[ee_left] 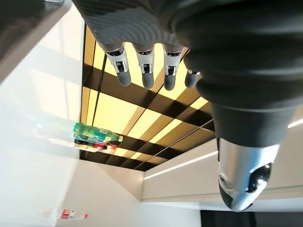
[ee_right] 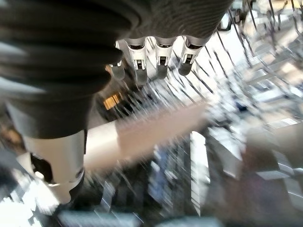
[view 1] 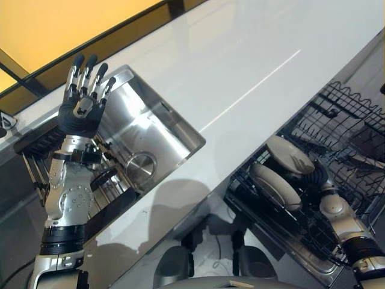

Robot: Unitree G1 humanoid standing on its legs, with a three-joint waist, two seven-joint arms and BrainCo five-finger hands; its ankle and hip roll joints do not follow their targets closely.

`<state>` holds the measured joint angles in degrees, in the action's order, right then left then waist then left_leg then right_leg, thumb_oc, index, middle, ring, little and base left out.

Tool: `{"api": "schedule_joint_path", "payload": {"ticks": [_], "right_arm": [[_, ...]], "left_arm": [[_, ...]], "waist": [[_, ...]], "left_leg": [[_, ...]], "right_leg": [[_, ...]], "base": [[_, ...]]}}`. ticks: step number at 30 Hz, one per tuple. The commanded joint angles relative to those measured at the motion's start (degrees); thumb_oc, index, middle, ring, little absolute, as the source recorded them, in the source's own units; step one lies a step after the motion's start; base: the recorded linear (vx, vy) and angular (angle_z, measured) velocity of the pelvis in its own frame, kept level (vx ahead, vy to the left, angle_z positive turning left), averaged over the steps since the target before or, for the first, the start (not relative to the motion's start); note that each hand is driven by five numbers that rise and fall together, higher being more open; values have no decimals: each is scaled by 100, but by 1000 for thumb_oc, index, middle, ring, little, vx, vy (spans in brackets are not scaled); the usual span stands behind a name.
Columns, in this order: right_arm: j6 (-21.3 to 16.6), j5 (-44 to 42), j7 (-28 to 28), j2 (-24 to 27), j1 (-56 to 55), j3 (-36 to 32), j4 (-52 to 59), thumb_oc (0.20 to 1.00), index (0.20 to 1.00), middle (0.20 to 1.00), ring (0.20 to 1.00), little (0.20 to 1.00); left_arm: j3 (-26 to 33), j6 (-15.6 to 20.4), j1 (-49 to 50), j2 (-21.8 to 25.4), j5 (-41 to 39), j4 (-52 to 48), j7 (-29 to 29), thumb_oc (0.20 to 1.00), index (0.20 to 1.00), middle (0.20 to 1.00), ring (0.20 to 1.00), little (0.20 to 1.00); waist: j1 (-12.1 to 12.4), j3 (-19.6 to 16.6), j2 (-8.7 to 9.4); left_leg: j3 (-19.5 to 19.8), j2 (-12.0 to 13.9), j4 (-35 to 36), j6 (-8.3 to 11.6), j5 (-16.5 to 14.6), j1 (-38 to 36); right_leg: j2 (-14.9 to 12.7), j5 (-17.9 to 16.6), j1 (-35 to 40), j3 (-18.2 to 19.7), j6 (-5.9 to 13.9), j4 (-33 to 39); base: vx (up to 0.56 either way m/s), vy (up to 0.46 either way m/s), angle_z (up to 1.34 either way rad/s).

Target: Pick up plates and place into dishwasher.

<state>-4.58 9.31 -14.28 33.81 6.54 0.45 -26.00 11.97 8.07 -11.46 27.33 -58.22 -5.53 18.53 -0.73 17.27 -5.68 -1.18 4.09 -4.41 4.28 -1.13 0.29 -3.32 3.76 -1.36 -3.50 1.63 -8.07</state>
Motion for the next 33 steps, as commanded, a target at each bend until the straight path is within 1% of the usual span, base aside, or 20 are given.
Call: {"api": "schedule_joint_path", "payload": {"ticks": [1,3,5,7,10,13,14,16,17,19,20,25,29,31,33], "right_arm": [[43,59,-424,-18,-173,-285,580,1000,1000,1000,1000,1000],[123,184,-543,-146,-345,-438,912,1000,1000,1000,1000,1000],[125,155,-895,-276,-452,-591,1120,1000,1000,1000,1000,1000],[50,105,-1271,-404,-548,-727,1264,1000,1000,1000,1000,1000],[-36,-57,-1870,-646,-703,-911,1483,1000,1000,1000,1000,1000],[44,-140,-2489,-695,-726,-983,1320,1000,1000,1000,1000,1000],[-72,-307,-2863,-759,-757,-1044,1246,1000,1000,1000,1000,1000],[-186,-318,-3168,-858,-822,-1139,1132,1000,1000,1000,1000,1000],[-181,-372,-3318,-906,-856,-1187,1130,1000,1000,1000,1000,1000],[-169,-430,-3437,-967,-906,-1241,1126,1000,1000,1000,1000,1000],[-130,-447,-3445,-1003,-958,-1253,1109,1000,1000,1000,1000,1000],[-16,-433,-3513,-1007,-1072,-1204,1054,1000,1000,1000,1000,1000],[0,-276,-3683,-948,-1170,-1150,1117,1000,1000,1000,1000,1000],[4,-256,-3768,-918,-1266,-1177,1210,1000,1000,1000,1000,1000],[14,-204,-3848,-887,-1365,-1255,1309,1000,1000,1000,1000,1000]], "left_arm": [[220,137,190,-23,-9,-168,232,1000,1000,1000,1000,1000],[344,101,368,-116,-9,-190,324,1000,1000,1000,1000,1000],[454,53,492,-200,12,-209,378,1000,1000,1000,1000,1000],[521,38,592,-299,5,-193,424,1000,1000,1000,1000,1000],[558,22,767,-488,25,-166,458,1000,1000,1000,1000,1000],[487,99,866,-615,-53,-113,448,1000,1000,1000,1000,1000],[467,125,915,-646,-114,-120,455,1000,1000,1000,1000,1000],[460,165,1010,-679,-215,-92,518,1000,1000,1000,1000,1000],[435,191,1059,-701,-271,-100,531,1000,1000,1000,1000,1000],[417,165,1096,-719,-341,-148,490,1000,1000,1000,1000,1000],[408,137,1107,-737,-383,-158,461,1000,1000,1000,1000,1000],[296,71,1109,-831,-415,-174,336,1000,1000,1000,1000,1000],[176,164,1259,-952,-368,-172,274,1000,1000,1000,1000,1000],[185,193,1407,-1007,-295,-207,215,1000,1000,1000,1000,1000],[228,185,1551,-1047,-334,-282,161,1000,1000,1000,1000,1000]], "waist": [[-97,-549,91],[-138,-632,84],[-172,-686,78],[-215,-720,36],[-302,-750,-115],[-378,-760,-290],[-407,-766,-338],[-431,-802,-407],[-456,-820,-441],[-485,-851,-476],[-509,-867,-494],[-584,-899,-514],[-622,-867,-527],[-613,-844,-528],[-617,-817,-572]], "left_leg": [[74,-31,9,-26,114,485],[42,-27,44,-26,78,387],[8,-19,56,-25,45,314],[-16,-25,46,-26,17,265],[-37,-57,-5,-29,-31,209],[-81,-85,-29,-37,-52,143],[-100,-90,-36,-35,-61,120],[-128,-96,-32,-28,-74,81],[-137,-109,-23,-29,-84,44],[-153,-112,-15,-22,-102,-14],[-171,-98,-40,-16,-59,-3],[-137,-101,-201,1,-155,-36],[105,-153,-545,20,-317,10],[308,-173,-703,39,-390,55],[389,-176,-733,35,-435,43]], "right_leg": [[-153,400,-32,49,214,-309],[-158,397,9,78,225,-268],[-161,401,46,97,231,-247],[-156,419,58,127,227,-260],[-148,485,22,205,206,-356],[-159,545,-3,262,184,-448],[-162,555,5,287,180,-458],[-168,549,26,322,186,-438],[-176,540,47,343,188,-412],[-193,528,77,368,196,-376],[-190,441,63,389,196,-339],[-220,412,90,498,185,-300],[-243,376,57,760,170,-337],[-261,364,51,930,185,-356],[-281,389,18,1056,226,-409]], "base": [[87,64,-4],[65,68,-5],[49,56,-5],[38,85,-7],[19,153,-10],[-12,167,-5],[-10,145,-1],[-5,118,-9],[-2,99,-22],[-20,83,-20],[-42,69,-6],[-4,51,-14],[57,60,-27],[133,78,-39],[101,138,-40]]}}
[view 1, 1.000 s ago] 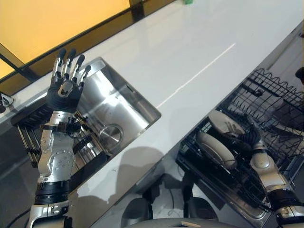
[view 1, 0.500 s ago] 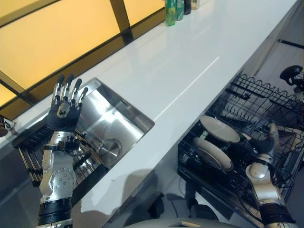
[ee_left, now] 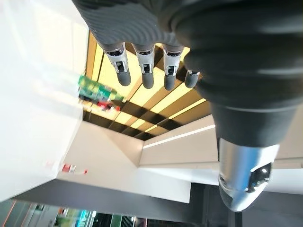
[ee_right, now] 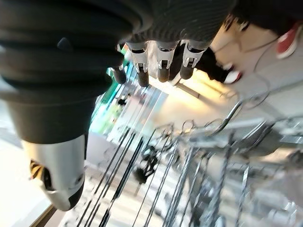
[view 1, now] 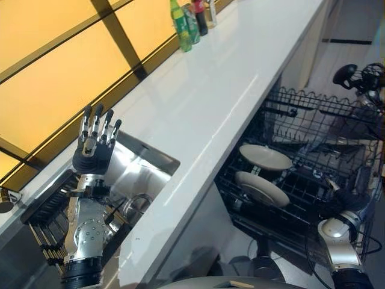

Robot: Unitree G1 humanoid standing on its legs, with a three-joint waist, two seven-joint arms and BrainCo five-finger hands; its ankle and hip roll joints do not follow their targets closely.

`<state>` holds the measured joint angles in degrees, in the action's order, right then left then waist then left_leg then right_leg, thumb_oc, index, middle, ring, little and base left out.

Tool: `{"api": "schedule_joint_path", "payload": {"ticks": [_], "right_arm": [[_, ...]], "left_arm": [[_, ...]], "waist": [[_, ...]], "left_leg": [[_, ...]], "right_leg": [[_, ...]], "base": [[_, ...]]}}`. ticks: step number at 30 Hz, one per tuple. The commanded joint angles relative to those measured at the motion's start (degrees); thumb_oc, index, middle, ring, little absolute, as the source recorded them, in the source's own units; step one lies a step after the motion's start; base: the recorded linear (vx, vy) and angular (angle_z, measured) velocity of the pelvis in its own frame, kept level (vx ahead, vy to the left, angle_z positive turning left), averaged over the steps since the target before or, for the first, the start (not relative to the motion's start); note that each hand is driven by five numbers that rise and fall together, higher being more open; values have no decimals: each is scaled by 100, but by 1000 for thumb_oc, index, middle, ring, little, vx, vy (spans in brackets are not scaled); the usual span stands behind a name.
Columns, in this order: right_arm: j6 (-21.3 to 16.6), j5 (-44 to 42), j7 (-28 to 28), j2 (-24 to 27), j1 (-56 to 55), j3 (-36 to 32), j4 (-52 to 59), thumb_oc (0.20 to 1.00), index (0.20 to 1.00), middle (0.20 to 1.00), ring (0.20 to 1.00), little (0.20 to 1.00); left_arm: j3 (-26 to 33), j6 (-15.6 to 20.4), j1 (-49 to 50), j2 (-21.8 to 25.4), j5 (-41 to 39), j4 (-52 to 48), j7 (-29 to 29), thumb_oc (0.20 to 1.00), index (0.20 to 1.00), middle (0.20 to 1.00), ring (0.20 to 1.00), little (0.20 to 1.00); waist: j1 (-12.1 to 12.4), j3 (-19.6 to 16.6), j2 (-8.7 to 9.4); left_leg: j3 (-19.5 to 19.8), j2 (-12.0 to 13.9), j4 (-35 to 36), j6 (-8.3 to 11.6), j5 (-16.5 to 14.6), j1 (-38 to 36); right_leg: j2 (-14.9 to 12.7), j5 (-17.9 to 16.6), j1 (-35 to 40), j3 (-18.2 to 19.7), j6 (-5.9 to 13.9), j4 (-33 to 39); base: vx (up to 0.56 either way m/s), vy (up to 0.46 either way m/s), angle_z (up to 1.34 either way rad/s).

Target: Pick up plates and place into dishwasher.

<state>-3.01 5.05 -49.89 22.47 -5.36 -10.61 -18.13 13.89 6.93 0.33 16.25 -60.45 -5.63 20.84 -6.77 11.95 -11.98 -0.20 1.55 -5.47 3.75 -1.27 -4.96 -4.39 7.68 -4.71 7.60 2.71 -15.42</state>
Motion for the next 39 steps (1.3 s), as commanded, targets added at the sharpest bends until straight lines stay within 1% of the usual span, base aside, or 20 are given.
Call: {"api": "schedule_joint_path", "payload": {"ticks": [1,3,4,7,9,11,13,16,18,22,24,28,33,34,35,36,39], "right_arm": [[-155,229,-346,259,-225,-186,560,1000,1000,1000,1000,1000],[-221,256,-402,300,-321,-282,569,1000,1000,1000,1000,1000],[-240,228,-439,335,-348,-310,563,1000,1000,1000,1000,1000],[-341,125,-533,515,-227,-334,480,1000,1000,1000,1000,1000],[-381,63,-461,604,-156,-319,472,1000,1000,1000,1000,1000],[-457,-111,-239,623,-140,-263,456,1000,1000,1000,1000,1000],[-557,-302,34,625,-163,-194,371,1000,1000,1000,1000,1000],[-748,-646,689,663,-163,-28,158,1000,1000,1000,1000,1000],[-862,-727,1031,724,-150,137,47,1000,1000,1000,1000,1000],[-991,-662,1341,907,-22,318,-39,1000,1000,1000,1000,1000],[-1076,-611,1423,994,91,377,-92,1000,1000,1000,1000,1000],[-1117,-461,1470,1171,273,391,-75,1000,1000,1000,1000,1000],[-1139,-322,1601,1365,632,463,41,1000,1000,1000,1000,1000],[-1138,-380,1758,1417,710,472,52,1000,1000,1000,1000,1000],[-1133,-403,1798,1428,730,473,57,1000,1000,1000,1000,1000],[-1149,-553,2132,1455,766,471,85,1000,1000,1000,1000,1000],[-1196,-876,2882,1434,776,514,140,1000,1000,1000,1000,1000]], "left_arm": [[64,273,424,70,-172,-314,-69,1000,1000,1000,1000,1000],[91,211,467,106,-318,-316,-56,1000,1000,1000,1000,1000],[65,192,457,115,-354,-286,-35,1000,1000,1000,1000,1000],[-137,393,291,146,-467,-212,-53,1000,1000,1000,1000,1000],[-223,532,254,177,-616,-182,-33,1000,1000,1000,1000,1000],[-259,567,250,197,-714,-207,-10,1000,1000,1000,1000,1000],[-291,561,232,210,-790,-239,3,1000,1000,1000,1000,1000],[-432,560,177,170,-798,-248,-50,1000,1000,1000,1000,1000],[-583,642,139,154,-803,-180,-81,1000,1000,1000,1000,1000],[-788,775,45,197,-876,-106,-180,1000,1000,1000,1000,1000],[-887,821,-8,188,-886,-73,-254,1000,1000,1000,1000,1000],[-995,846,3,177,-953,-66,-340,1000,1000,1000,1000,1000],[-997,920,85,176,-1141,-73,-127,1000,1000,1000,1000,1000],[-988,909,112,180,-1123,-102,-105,1000,1000,1000,1000,1000],[-987,913,124,174,-1114,-118,-96,1000,1000,1000,1000,1000],[-974,916,166,156,-1129,-182,-75,1000,1000,1000,1000,1000],[-929,839,214,88,-1016,-307,-140,1000,1000,1000,1000,1000]], "waist": [[-28,-270,13],[-91,-230,-92],[-122,-207,-132],[-262,-36,-358],[-333,79,-494],[-372,145,-587],[-407,187,-660],[-445,238,-748],[-469,265,-783],[-473,315,-796],[-452,348,-786],[-391,425,-760],[-252,553,-772],[-216,572,-774],[-208,570,-776],[-174,563,-775],[-145,543,-779]], "left_leg": [[260,87,-585,77,-415,551],[126,115,-507,71,-366,543],[91,89,-495,65,-426,514],[-27,-79,-494,-3,-394,661],[-103,-236,-540,-52,-399,782],[-170,-393,-600,-112,-433,840],[-231,-496,-662,-151,-473,875],[-297,-632,-779,-201,-548,922],[-314,-715,-822,-222,-590,934],[-313,-810,-854,-241,-628,967],[-305,-843,-918,-249,-657,1019],[-288,-875,-1063,-260,-676,1207],[-244,-909,-1160,-258,-643,1439],[-224,-911,-1188,-255,-639,1471],[-216,-914,-1200,-256,-641,1483],[-184,-926,-1224,-257,-638,1502],[-156,-936,-1261,-248,-642,1515]], "right_leg": [[-196,22,308,-36,143,271],[-288,67,202,-50,210,144],[-357,155,186,-62,247,78],[-592,180,-278,-25,365,-328],[-708,155,-562,52,435,-568],[-820,122,-712,99,492,-706],[-905,99,-803,126,522,-787],[-1042,48,-866,156,524,-831],[-1112,1,-864,198,519,-798],[-1206,-105,-869,234,504,-707],[-1239,-129,-902,238,492,-713],[-1293,-165,-1057,211,456,-776],[-1358,-231,-1231,127,406,-796],[-1366,-236,-1258,106,389,-818],[-1366,-232,-1268,102,387,-828],[-1357,-219,-1284,92,379,-848],[-1345,-180,-1294,103,367,-880]], "base": [[52,178,-41],[25,210,-46],[-11,290,-41],[-115,322,-41],[-88,300,-16],[7,265,-10],[52,209,-19],[81,178,-17],[87,129,-13],[73,83,-11],[65,60,-9],[-5,30,3],[-46,6,15],[11,0,16],[59,16,15],[84,32,13],[100,52,8]]}}
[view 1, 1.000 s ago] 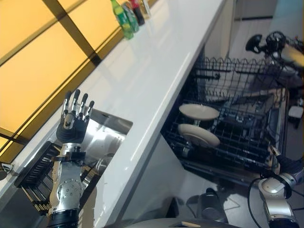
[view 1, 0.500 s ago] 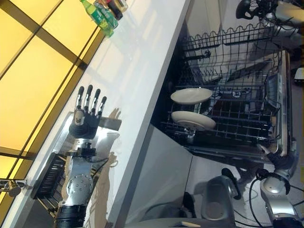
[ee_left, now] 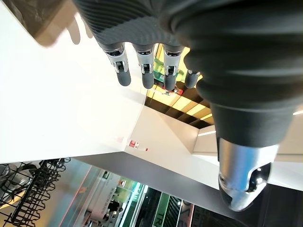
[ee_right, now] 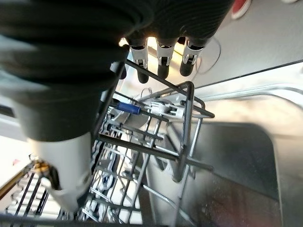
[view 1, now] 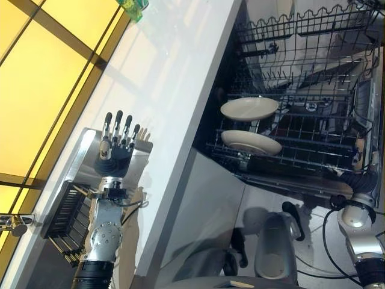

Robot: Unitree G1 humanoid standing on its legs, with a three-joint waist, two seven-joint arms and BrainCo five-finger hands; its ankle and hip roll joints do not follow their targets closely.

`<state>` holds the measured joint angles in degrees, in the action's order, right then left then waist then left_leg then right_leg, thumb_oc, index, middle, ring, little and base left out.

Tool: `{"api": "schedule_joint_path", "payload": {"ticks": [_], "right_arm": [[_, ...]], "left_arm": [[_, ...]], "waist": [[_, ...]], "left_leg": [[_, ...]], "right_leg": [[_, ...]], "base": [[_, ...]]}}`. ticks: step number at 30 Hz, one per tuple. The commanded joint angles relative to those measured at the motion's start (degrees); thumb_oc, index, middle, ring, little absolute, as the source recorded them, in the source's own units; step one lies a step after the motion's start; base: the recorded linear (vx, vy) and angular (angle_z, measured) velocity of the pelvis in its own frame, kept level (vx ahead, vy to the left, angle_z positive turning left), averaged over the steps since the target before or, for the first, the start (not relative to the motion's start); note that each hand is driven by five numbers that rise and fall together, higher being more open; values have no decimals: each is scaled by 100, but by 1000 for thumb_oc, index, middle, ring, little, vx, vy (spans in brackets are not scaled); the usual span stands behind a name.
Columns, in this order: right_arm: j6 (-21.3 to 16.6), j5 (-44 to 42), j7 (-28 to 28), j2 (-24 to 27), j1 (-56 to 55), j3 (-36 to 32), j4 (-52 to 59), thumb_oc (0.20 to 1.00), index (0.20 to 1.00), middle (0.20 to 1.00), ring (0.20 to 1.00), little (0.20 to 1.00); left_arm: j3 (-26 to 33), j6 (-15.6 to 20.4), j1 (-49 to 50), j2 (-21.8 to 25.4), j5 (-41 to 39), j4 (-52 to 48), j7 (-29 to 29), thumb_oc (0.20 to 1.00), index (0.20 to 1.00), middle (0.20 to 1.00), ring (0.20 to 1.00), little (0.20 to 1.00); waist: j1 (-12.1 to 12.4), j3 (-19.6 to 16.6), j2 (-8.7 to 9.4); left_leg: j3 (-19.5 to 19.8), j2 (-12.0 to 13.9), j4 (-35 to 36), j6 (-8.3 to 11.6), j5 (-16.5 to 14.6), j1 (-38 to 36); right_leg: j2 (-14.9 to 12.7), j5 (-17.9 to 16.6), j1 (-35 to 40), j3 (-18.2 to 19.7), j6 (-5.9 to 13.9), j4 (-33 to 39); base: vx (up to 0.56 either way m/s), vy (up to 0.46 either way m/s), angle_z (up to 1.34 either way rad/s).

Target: Pick up plates and place into dishwasher.

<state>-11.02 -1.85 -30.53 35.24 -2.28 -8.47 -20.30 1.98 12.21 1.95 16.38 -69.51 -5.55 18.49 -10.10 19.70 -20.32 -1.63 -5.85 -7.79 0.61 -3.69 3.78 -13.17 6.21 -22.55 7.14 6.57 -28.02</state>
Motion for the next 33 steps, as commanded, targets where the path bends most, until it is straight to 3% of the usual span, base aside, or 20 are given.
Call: {"api": "schedule_joint_path", "payload": {"ticks": [1,4,11,18,27,33], "right_arm": [[-443,-200,1231,142,475,360,352,1000,1000,1000,1000,1000],[-537,-322,1911,126,509,609,445,1000,1000,1000,1000,1000],[-566,-593,2258,-67,571,910,336,1000,1000,1000,1000,1000],[-528,-581,2516,-293,367,991,501,1000,1000,1000,1000,1000],[-414,-633,2925,-500,468,1097,898,1000,1000,1000,1000,1000],[-415,-841,2847,-702,567,1041,893,1000,1000,1000,1000,1000]], "left_arm": [[258,278,55,57,-77,-354,54,1000,1000,1000,1000,1000],[195,261,43,48,-36,-427,-97,1000,1000,1000,1000,1000],[144,163,38,-34,157,-368,-295,1000,1000,1000,1000,1000],[171,22,372,-61,205,-411,-165,1000,1000,1000,1000,1000],[224,-62,467,12,430,-360,-516,1000,1000,1000,1000,1000],[521,-214,649,112,638,-280,-319,1000,1000,1000,1000,1000]], "waist": [[207,-249,56],[257,-274,54],[429,-393,99],[657,-625,225],[1055,-878,682],[1446,-1055,975]], "left_leg": [[-1,-201,-1051,68,-397,648],[-4,-175,-1156,54,-395,716],[86,-198,-1404,31,-449,783],[207,-225,-1354,-14,-477,573],[354,-124,-1293,-38,-561,256],[499,-54,-1280,25,-641,27]], "right_leg": [[-475,-22,497,146,-29,370],[-473,82,429,125,-59,188],[-463,339,445,-51,-192,-229],[-573,402,885,-324,-217,-143],[-685,529,1614,-964,-207,29],[-679,595,2179,-1507,-206,212]], "base": [[90,64,2],[47,72,1],[66,61,19],[141,80,30],[119,43,34],[89,-28,49]]}}
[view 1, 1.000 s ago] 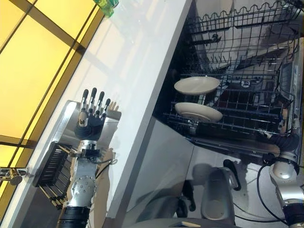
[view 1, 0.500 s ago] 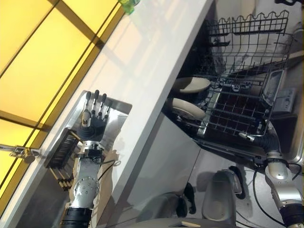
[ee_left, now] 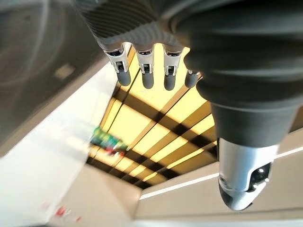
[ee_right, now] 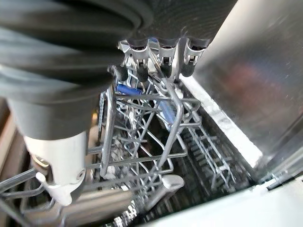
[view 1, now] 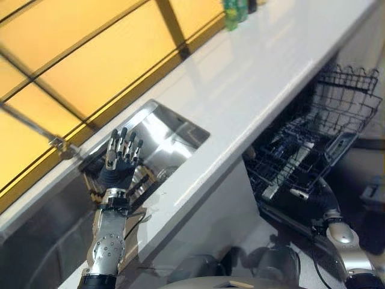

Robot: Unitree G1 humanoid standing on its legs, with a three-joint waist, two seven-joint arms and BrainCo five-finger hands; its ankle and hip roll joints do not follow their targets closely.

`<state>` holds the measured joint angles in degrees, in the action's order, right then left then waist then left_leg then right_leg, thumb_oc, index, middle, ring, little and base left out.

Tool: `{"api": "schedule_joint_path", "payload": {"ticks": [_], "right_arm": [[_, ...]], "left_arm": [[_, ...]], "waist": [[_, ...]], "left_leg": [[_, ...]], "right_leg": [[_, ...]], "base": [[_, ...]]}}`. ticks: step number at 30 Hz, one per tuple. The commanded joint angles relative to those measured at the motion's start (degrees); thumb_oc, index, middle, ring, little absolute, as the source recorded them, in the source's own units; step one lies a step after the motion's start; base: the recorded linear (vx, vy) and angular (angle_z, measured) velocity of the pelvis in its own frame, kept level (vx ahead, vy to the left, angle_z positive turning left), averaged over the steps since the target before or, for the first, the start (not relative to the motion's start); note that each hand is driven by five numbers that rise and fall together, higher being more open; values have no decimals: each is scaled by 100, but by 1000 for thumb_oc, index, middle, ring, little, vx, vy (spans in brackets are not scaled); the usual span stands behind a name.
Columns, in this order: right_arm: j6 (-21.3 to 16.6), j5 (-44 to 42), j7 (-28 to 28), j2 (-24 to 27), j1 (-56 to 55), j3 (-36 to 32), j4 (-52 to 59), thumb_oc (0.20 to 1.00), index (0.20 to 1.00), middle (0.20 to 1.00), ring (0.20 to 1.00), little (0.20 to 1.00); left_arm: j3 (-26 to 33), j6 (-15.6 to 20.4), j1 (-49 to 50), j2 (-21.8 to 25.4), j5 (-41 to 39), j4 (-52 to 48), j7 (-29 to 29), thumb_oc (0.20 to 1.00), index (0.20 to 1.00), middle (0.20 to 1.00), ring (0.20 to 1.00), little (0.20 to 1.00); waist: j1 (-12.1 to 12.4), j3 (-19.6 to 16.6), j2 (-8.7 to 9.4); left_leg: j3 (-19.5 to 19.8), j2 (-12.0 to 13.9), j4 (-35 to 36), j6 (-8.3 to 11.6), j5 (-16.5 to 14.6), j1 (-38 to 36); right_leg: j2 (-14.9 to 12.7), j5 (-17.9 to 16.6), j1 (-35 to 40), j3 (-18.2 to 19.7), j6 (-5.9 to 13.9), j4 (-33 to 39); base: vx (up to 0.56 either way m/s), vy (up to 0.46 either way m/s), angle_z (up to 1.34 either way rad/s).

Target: Pick up plates and place into dishwasher.

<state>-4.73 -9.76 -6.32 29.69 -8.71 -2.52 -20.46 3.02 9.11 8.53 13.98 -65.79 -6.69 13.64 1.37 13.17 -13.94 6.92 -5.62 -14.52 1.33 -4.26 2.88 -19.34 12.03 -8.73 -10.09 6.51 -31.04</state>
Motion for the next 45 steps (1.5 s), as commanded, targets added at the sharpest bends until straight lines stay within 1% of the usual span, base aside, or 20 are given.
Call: {"api": "schedule_joint_path", "payload": {"ticks": [1,4,6,8,13,18,23,29,33,35,41,45], "right_arm": [[-1030,-36,369,-224,1189,444,919,1000,1000,1000,1000,1000],[-1044,-36,243,-417,1092,477,909,1000,1000,1000,1000,1000],[-1069,-47,121,-543,1041,528,872,1000,1000,1000,1000,1000],[-1054,-94,47,-612,1037,550,847,1000,1000,1000,1000,1000],[-1082,-189,-127,-713,1012,584,740,1000,1000,1000,1000,1000],[-1097,-215,-272,-778,1004,584,621,1000,1000,1000,1000,1000],[-1221,-308,-372,-798,959,553,511,1000,1000,1000,1000,1000],[-1248,-239,-609,-773,1009,495,424,1000,1000,1000,1000,1000],[-1331,-155,-812,-766,979,422,407,1000,1000,1000,1000,1000],[-1282,-67,-923,-737,943,362,481,1000,1000,1000,1000,1000],[-1099,324,-1277,-628,809,184,658,1000,1000,1000,1000,1000],[-1010,463,-1385,-647,621,138,856,1000,1000,1000,1000,1000]], "left_arm": [[488,7,40,372,307,-167,226,1000,1000,1000,1000,1000],[712,-273,182,452,455,-122,399,1000,1000,1000,1000,1000],[836,-459,253,510,561,-91,487,1000,1000,1000,1000,1000],[890,-558,294,528,611,-122,525,1000,1000,1000,1000,1000],[995,-759,367,613,621,-240,648,1000,1000,1000,1000,1000],[933,-830,307,621,610,-286,629,1000,1000,1000,1000,1000],[931,-810,199,701,481,-288,634,1000,1000,1000,1000,1000],[821,-779,-2,745,407,-320,569,1000,1000,1000,1000,1000],[725,-684,-165,764,349,-302,517,1000,1000,1000,1000,1000],[674,-614,-239,773,350,-319,456,1000,1000,1000,1000,1000],[670,-492,-335,791,325,-305,468,1000,1000,1000,1000,1000],[741,-444,-327,807,335,-294,630,1000,1000,1000,1000,1000]], "waist": [[363,-427,392],[531,-500,530],[612,-538,586],[657,-555,606],[716,-573,533],[679,-606,469],[565,-652,448],[387,-643,458],[196,-644,494],[91,-610,525],[-138,-458,655],[-262,-390,758]], "left_leg": [[-334,-64,-620,-34,-599,89],[-255,-25,-635,-14,-635,8],[-205,-10,-608,-13,-637,-69],[-176,6,-564,-17,-614,-124],[-172,22,-439,-12,-493,-186],[-256,23,-364,-2,-426,-174],[-334,37,-214,8,-359,-208],[-451,107,-35,5,-302,-200],[-570,176,231,-15,-214,-237],[-645,241,303,-8,-188,-239],[-787,383,289,12,-229,-252],[-855,487,333,21,-248,-312]], "right_leg": [[-59,30,876,118,-195,515],[-12,110,1071,-79,-175,479],[23,149,1180,-154,-151,455],[44,169,1250,-199,-128,444],[39,180,1311,-262,-54,380],[-22,127,1294,-279,0,415],[-102,-74,1253,-154,82,655],[-156,-281,1114,41,172,896],[-114,-504,966,269,240,1097],[-95,-577,887,349,271,1181],[63,-555,760,546,284,1303],[212,-576,747,703,302,1425]], "base": [[95,-51,43],[105,-84,58],[99,-58,53],[66,-32,48],[9,16,18],[-30,12,2],[-94,-33,0],[-122,-73,-6],[-135,-98,-25],[-149,-125,-23],[-152,-146,-28],[-121,-162,-29]]}}
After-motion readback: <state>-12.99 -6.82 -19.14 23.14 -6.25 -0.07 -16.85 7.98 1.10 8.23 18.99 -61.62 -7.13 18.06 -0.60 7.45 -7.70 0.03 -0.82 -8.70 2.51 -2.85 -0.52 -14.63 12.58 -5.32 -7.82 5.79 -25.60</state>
